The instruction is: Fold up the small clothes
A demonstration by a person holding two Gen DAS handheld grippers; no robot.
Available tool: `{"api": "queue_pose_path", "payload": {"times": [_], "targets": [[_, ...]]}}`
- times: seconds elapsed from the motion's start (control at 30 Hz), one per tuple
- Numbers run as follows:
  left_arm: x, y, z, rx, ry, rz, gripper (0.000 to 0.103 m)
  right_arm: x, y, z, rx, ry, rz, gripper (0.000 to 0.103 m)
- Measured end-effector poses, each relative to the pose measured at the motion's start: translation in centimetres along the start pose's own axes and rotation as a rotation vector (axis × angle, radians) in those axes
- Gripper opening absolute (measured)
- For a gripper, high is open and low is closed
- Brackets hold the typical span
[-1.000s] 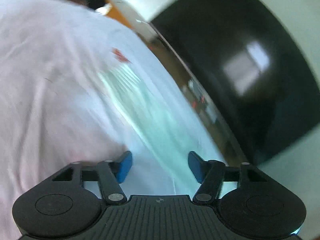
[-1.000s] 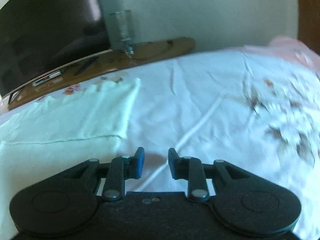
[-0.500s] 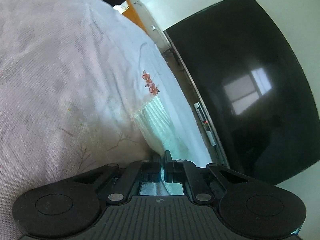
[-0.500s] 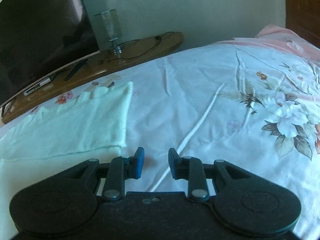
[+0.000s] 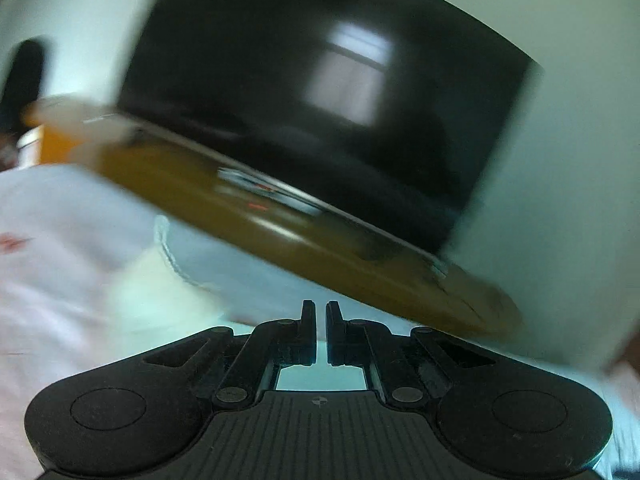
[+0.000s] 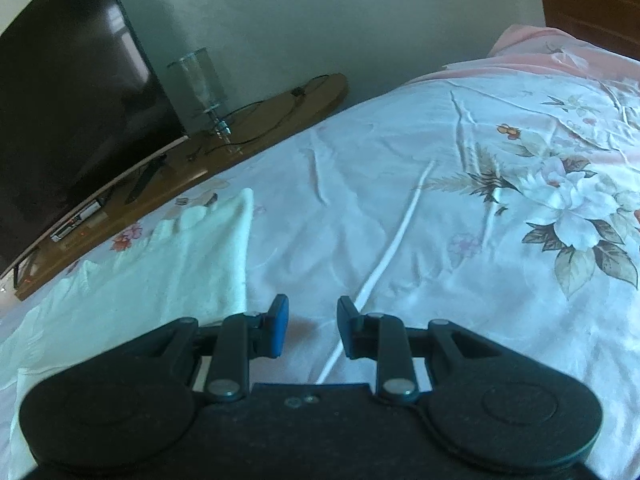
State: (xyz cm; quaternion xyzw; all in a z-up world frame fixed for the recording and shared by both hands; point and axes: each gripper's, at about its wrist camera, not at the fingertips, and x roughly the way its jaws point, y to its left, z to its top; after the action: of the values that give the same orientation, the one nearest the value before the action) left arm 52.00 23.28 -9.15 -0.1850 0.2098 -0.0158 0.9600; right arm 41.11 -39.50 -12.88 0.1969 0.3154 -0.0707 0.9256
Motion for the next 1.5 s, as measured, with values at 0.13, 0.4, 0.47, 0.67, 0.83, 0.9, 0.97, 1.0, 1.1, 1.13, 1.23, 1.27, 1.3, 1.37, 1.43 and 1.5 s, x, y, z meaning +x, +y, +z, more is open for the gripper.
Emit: {"api": "queue_pose_path", "payload": {"times": [0.13,0.4,0.47,0.67,0.83,0.9,0.97,1.0,1.1,1.13,1.23,1.27,1.3,1.37,1.43,1.5], "targets": [[2.5,-10.8,-2.2,0.145,0.095,-0.138,0.005,-0.3,-0.7,0.0,-0.001,-0.004,0.034,0.028],[5.0,-18.9,-7.6,0.242,0.101,0.066,0.038,-1.8,-3.2,0.1,-0.023,0.003,0.062,0.03],[4.1,-17.2,-7.2,0.302,0.021,0.229,0.086,-2.3,-4.3,0.5,-0.04,0.0,0.053,0.03],[4.7,-7.6,-3.9,0.562,0.085,0.558,0.062,-1.8,-7.8,0.6,0.028,0.007,0.002,0.031],[6.4,-4.5,-3.9,0.724,0.195,0.597,0.062,-1.2,-7.0,-0.4,0.001,0.007,-0.014,0.032],[6.3,-3.7,-4.6,0.731,0.226,0.591,0.054,-0.9,-6.4,-0.3,-0.004,0.01,-0.007,0.032],[6.3,-2.7,-4.5,0.705,0.225,0.591,0.048,-0.8,-5.8,-0.1,-0.014,0.008,-0.006,0.032],[6.6,-2.5,-4.1,0.698,0.222,0.595,0.042,-0.8,-5.4,0.0,-0.021,0.005,-0.008,0.032],[6.9,-1.5,-3.8,0.693,0.226,0.589,0.041,-0.8,-4.6,0.4,-0.028,-0.006,-0.009,0.032],[7.0,-1.3,-3.9,0.703,0.224,0.578,0.041,-1.0,-4.3,0.5,-0.03,-0.011,-0.01,0.032],[8.0,-0.4,-4.2,0.733,0.226,0.55,0.041,-1.1,-3.6,0.5,-0.036,-0.019,-0.017,0.032],[8.5,-0.2,-4.0,0.732,0.228,0.544,0.041,-1.1,-3.4,0.4,-0.038,-0.019,-0.022,0.032],[8.9,0.1,-3.9,0.727,0.228,0.538,0.041,-1.0,-3.2,0.3,-0.037,-0.018,-0.026,0.032],[9.3,0.5,-3.7,0.72,0.226,0.514,0.026,-1.0,-2.7,0.1,-0.033,-0.014,-0.033,0.032],[9.4,1.3,-3.4,0.655,0.238,0.485,0.004,-1.2,-2.2,0.0,-0.032,-0.017,-0.031,0.032],[9.0,2.0,-3.0,0.578,0.214,0.461,0.004,-1.3,-1.7,-0.1,-0.042,-0.022,-0.028,0.032]]}}
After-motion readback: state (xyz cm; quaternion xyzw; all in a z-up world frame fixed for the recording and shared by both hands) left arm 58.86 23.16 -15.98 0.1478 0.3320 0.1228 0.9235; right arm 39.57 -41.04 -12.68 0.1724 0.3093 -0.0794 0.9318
